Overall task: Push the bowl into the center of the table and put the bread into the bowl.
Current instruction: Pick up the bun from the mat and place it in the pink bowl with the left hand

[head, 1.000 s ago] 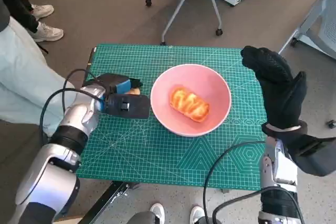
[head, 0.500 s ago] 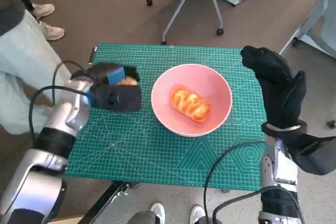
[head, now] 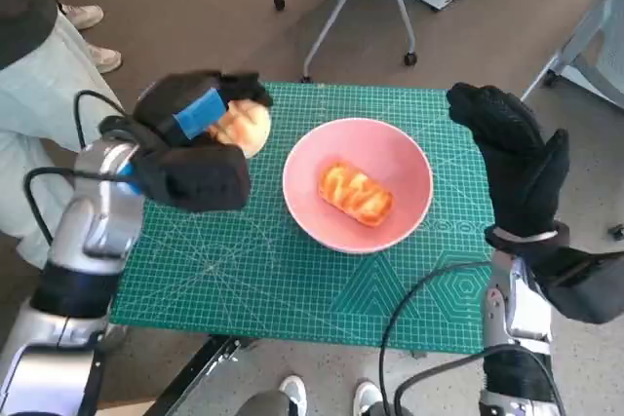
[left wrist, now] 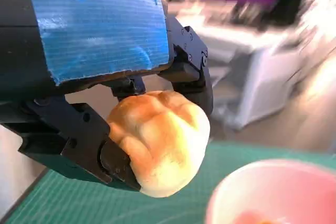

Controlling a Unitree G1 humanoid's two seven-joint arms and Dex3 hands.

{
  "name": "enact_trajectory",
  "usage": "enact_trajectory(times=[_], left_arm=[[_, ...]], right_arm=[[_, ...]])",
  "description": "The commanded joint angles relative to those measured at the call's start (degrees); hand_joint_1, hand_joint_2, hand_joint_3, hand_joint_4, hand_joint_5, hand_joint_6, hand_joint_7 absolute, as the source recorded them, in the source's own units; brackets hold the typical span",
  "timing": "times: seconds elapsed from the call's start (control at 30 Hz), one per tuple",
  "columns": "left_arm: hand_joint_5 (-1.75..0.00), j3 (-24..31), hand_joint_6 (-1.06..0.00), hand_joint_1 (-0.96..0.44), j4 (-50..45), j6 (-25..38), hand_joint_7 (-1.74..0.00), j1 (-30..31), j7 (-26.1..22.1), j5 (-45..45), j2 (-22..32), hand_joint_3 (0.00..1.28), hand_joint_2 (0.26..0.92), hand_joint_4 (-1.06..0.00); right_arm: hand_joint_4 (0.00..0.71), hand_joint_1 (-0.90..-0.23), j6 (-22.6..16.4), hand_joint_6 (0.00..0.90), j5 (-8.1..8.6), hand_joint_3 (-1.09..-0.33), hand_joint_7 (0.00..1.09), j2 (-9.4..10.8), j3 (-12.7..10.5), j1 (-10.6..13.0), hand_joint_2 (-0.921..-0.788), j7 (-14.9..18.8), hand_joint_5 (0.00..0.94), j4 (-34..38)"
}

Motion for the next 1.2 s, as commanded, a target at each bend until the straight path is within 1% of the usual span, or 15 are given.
enact_trajectory(times=[0.03, 0.1, 0.23, 0.4, 0.6, 0.73, 0.77, 0.8, 0.83, 0.87, 0.9, 0.93, 0.97, 1.07, 1.2], left_arm=[[-0.99, 0.12, -0.71, 0.00, -10.18, -0.31, -1.07, 2.38, -1.17, -1.92, -2.24, 0.02, 0.887, -0.85], [-0.98, -0.72, -0.71, 0.00, -11.05, -0.72, -1.07, 2.28, -1.19, -1.99, -3.33, 0.02, 0.885, -0.86], [-0.98, -3.75, -0.71, 0.00, -9.61, -1.92, -1.05, 0.91, -1.24, -0.82, -5.91, 0.02, 0.884, -0.87], [-0.98, -7.75, -0.71, 0.00, -5.99, -3.05, -1.06, -1.45, -2.25, 1.09, -8.56, 0.02, 0.885, -0.88], [-0.98, -10.60, -0.71, 0.00, -0.84, -4.67, -1.06, -3.32, -3.81, 1.05, -10.74, 0.02, 0.886, -0.87], [-1.09, -12.03, -0.66, 0.00, 1.71, -2.24, -1.08, -3.94, -6.32, 1.15, -12.20, 0.03, 0.907, -0.81], [-1.13, -12.33, -0.62, 0.00, 2.07, -1.44, -1.11, -4.05, -7.01, 1.27, -12.50, 0.06, 0.910, -0.77], [-1.19, -12.82, -0.55, 0.00, 2.21, 0.32, -1.17, -4.16, -8.15, 1.68, -12.96, 0.10, 0.914, -0.71], [-0.93, -13.15, -0.49, 0.04, 2.27, 1.58, -0.95, -4.25, -8.94, 1.97, -13.25, 0.11, 0.878, -0.60], [-0.80, -13.61, -0.50, 0.05, 2.00, 3.51, -0.82, -4.31, -9.92, 2.63, -13.63, 0.11, 0.867, -0.59], [-0.55, -13.91, -0.51, 0.06, 1.76, 4.89, -0.59, -4.34, -10.61, 3.14, -13.91, 0.09, 0.854, -0.55], [-0.36, -14.17, -0.51, 0.06, 1.20, 6.00, -0.41, -4.20, -11.15, 3.79, -14.01, 0.08, 0.845, -0.51], [-0.23, -14.34, -0.50, 0.06, 0.76, 6.81, -0.28, -4.08, -11.55, 4.29, -14.10, 0.07, 0.836, -0.47], [-0.08, -14.49, -0.49, 0.02, -1.15, 8.05, -0.12, -3.56, -12.57, 5.23, -13.75, 0.05, 0.820, -0.40], [-0.02, -13.94, -0.46, -0.04, -1.56, 8.48, -0.04, -3.36, -13.66, 4.43, -13.62, 0.03, 0.807, -0.34]], right_arm=[[0.237, -0.666, 0.93, 0.138, 0.82, -0.767, 0.54, 0.23, 0.10, 0.55, -0.921, 0.94, 0.002, 1.43], [0.237, -0.666, 0.83, 0.138, 0.90, -0.767, 0.54, 0.21, 0.08, 0.49, -0.921, 1.03, 0.002, 1.72], [0.238, -0.666, 0.72, 0.137, 1.13, -0.766, 0.54, 0.21, 0.10, 0.29, -0.921, 1.23, 0.002, 2.24], [0.238, -0.666, 0.72, 0.137, 1.13, -0.766, 0.54, 0.39, 0.15, 0.40, -0.921, 1.24, 0.002, 2.09], [0.237, -0.666, 0.61, 0.137, 0.89, -0.766, 0.54, 0.44, 0.28, 0.98, -0.921, 1.10, 0.001, 1.18], [0.236, -0.665, 0.63, 0.135, 0.79, -0.768, 0.54, 0.34, 0.23, 1.37, -0.921, 0.91, 0.000, 0.59], [0.236, -0.665, 0.64, 0.135, 0.76, -0.768, 0.54, 0.32, 0.21, 1.45, -0.921, 0.86, 0.000, 0.47], [0.236, -0.665, 0.60, 0.135, 0.73, -0.769, 0.54, 0.24, 0.14, 1.58, -0.921, 0.81, 0.000, 0.32], [0.235, -0.664, 0.57, 0.134, 0.70, -0.769, 0.54, 0.20, 0.10, 1.68, -0.921, 0.76, 0.000, 0.20], [0.235, -0.664, 0.48, 0.134, 0.68, -0.769, 0.54, 0.13, 0.01, 1.79, -0.921, 0.73, 0.000, 0.12], [0.235, -0.664, 0.43, 0.134, 0.67, -0.769, 0.54, 0.08, -0.05, 1.87, -0.921, 0.72, 0.000, 0.06], [0.235, -0.664, 0.38, 0.134, 0.63, -0.768, 0.54, 0.03, -0.13, 1.93, -0.921, 0.64, 0.000, -0.01], [0.236, -0.664, 0.36, 0.133, 0.60, -0.767, 0.54, 0.01, -0.19, 1.98, -0.921, 0.58, 0.001, -0.07], [0.238, -0.665, 0.34, 0.133, 0.31, -0.766, 0.54, -0.03, -0.33, 2.06, -0.921, 0.18, 0.002, -0.30], [0.245, -0.672, 0.11, 0.134, -0.26, -0.763, 0.54, -0.05, -0.45, 2.00, -0.921, -0.42, 0.005, -0.22]])
